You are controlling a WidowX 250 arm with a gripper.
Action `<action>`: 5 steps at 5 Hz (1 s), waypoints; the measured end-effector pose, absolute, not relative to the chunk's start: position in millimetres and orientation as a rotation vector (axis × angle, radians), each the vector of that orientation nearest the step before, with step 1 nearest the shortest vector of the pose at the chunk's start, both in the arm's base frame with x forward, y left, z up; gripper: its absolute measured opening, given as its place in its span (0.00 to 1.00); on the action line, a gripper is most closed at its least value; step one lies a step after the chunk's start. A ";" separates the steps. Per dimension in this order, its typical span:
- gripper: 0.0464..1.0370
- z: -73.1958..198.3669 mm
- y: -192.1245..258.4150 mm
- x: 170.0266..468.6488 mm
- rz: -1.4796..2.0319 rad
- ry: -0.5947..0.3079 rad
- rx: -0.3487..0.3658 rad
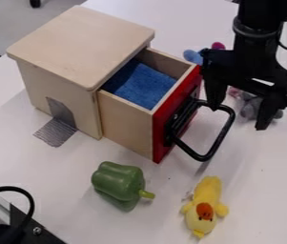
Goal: Put the gray object on the top of the drawer
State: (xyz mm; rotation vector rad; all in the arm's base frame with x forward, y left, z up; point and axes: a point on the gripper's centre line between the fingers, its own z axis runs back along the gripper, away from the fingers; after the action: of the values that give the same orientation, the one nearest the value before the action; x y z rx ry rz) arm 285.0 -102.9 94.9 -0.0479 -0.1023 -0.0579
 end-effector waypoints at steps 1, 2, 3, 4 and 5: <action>0.96 86.1 -102.0 282.4 -0.059 -0.072 -0.038; 0.96 93.7 -113.2 315.2 -0.110 -0.117 -0.044; 0.96 96.3 -125.7 354.2 -0.168 -0.145 -0.039; 0.96 90.2 -132.7 381.1 -0.203 -0.151 -0.023; 0.96 79.0 -131.2 397.1 -0.233 -0.137 0.011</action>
State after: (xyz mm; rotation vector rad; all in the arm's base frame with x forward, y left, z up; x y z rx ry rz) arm 397.1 -131.2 79.0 0.0114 -0.1367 -0.2334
